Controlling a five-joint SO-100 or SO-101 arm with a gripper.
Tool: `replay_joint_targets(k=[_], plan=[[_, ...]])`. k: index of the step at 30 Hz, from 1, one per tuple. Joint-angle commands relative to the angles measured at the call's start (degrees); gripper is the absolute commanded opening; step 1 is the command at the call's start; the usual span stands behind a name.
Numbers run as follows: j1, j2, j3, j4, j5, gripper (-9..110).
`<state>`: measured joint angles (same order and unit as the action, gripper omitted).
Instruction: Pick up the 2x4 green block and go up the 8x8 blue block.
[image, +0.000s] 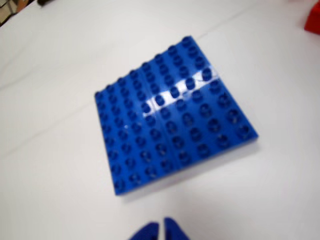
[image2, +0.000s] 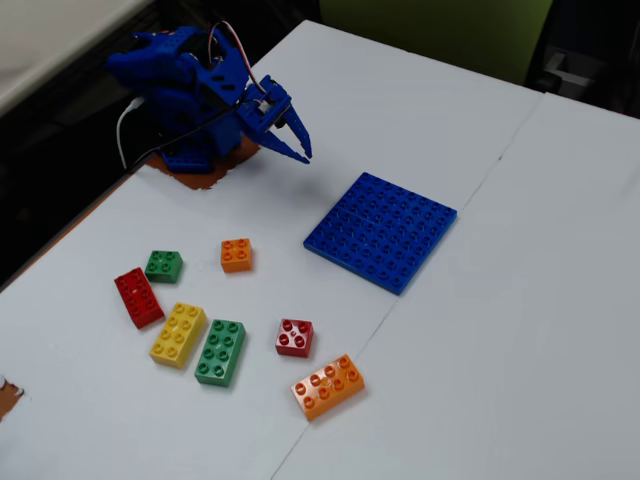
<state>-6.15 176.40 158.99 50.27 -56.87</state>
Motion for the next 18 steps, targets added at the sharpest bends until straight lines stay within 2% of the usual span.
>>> replay_joint_targets(k=[1, 6, 12, 18], plan=[[-0.1, -11.8, -13.9, 2.6, -0.3, 0], [3.3, -29.5, -30.0, 8.5, -1.7, 0], [10.8, -46.5, -43.9, 15.6, -11.2, 0], [17.4, -57.7, -49.5, 12.7, -18.4, 0]])
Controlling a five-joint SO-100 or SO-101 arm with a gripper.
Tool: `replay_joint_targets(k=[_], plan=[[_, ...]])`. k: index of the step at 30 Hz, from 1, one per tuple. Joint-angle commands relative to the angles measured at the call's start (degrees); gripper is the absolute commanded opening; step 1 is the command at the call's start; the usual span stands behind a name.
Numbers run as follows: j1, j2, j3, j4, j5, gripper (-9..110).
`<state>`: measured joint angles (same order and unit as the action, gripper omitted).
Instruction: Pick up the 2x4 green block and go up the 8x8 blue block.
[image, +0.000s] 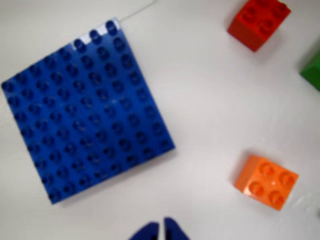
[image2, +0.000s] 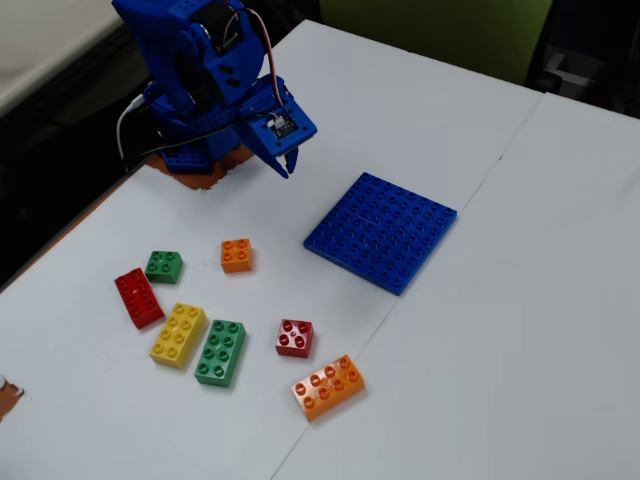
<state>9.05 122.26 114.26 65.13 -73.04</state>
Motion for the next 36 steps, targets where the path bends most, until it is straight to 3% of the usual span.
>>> replay_joint_targets(k=[1, 5, 11, 20, 24, 36], plan=[[3.3, -5.9, -6.2, -2.7, -2.3, 0], [8.2, -16.5, -16.9, 2.5, -2.3, 2], [14.8, -21.1, -17.3, 1.0, 0.4, 7], [19.7, -25.9, -18.3, -9.6, 5.1, 13], [20.5, -35.5, -35.2, 2.0, 5.9, 15], [28.5, -51.7, -53.4, 5.1, 2.9, 17]])
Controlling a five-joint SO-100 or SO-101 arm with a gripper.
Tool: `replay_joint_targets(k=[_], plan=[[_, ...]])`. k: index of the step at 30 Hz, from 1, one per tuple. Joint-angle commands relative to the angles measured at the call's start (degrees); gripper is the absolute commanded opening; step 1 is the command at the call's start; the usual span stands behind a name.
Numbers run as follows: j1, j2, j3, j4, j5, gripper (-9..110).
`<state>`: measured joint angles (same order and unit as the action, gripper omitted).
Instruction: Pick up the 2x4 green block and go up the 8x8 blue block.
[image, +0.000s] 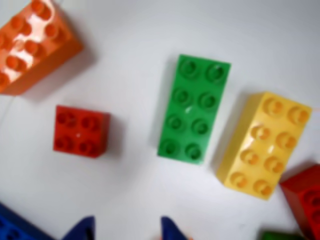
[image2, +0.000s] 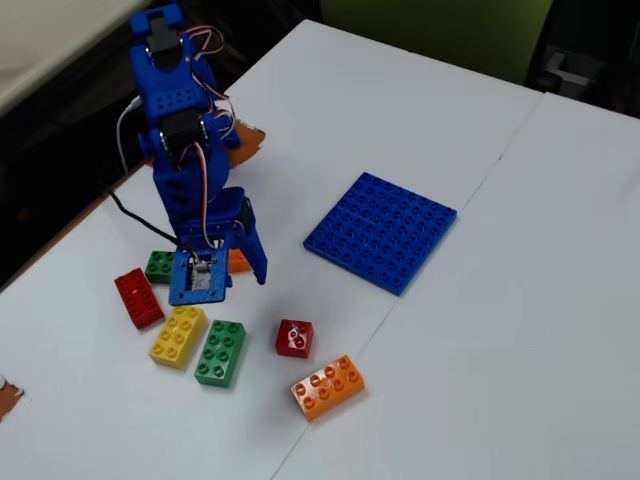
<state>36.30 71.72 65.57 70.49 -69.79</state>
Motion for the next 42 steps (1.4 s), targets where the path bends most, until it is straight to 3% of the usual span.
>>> replay_joint_targets(k=[1, 14, 42], plan=[[2.0, -3.0, -6.6, 0.3, -0.5, 18], [7.0, -13.2, -17.8, 2.6, -5.1, 27], [9.1, -24.1, -24.8, -3.0, -6.6, 21]])
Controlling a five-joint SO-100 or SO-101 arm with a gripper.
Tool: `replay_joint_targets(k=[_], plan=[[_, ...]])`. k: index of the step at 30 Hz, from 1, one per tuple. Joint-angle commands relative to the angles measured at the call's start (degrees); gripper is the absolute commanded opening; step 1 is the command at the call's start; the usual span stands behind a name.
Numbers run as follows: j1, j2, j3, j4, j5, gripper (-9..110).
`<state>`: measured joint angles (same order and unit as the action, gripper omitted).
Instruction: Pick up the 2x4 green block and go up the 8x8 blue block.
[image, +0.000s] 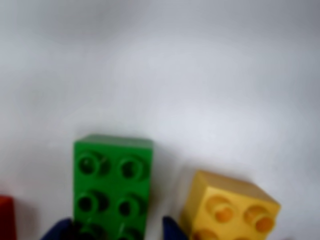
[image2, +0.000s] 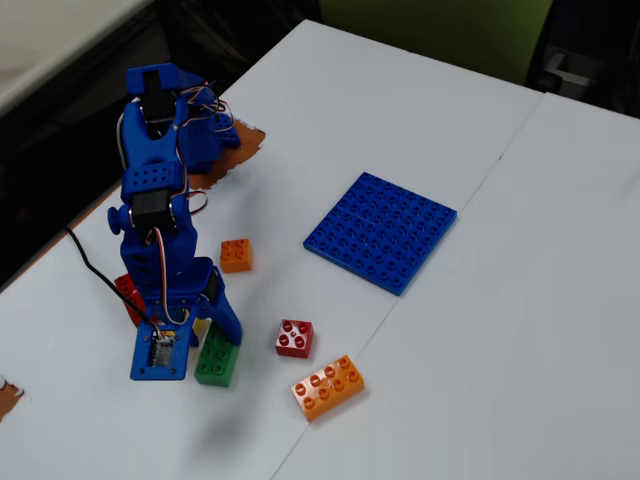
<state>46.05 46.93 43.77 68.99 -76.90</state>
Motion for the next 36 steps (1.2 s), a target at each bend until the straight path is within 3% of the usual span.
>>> replay_joint_targets(k=[1, 11, 23, 29, 36], plan=[[-0.9, 0.5, -3.0, -1.8, 0.8, 21], [-1.3, -1.1, -3.0, -3.6, 1.2, 20], [-1.9, 1.0, -3.0, -3.3, 0.9, 2], [-3.8, 8.3, -1.9, 3.0, 0.4, 0], [-8.6, 20.4, -1.8, 18.2, -6.5, 0]])
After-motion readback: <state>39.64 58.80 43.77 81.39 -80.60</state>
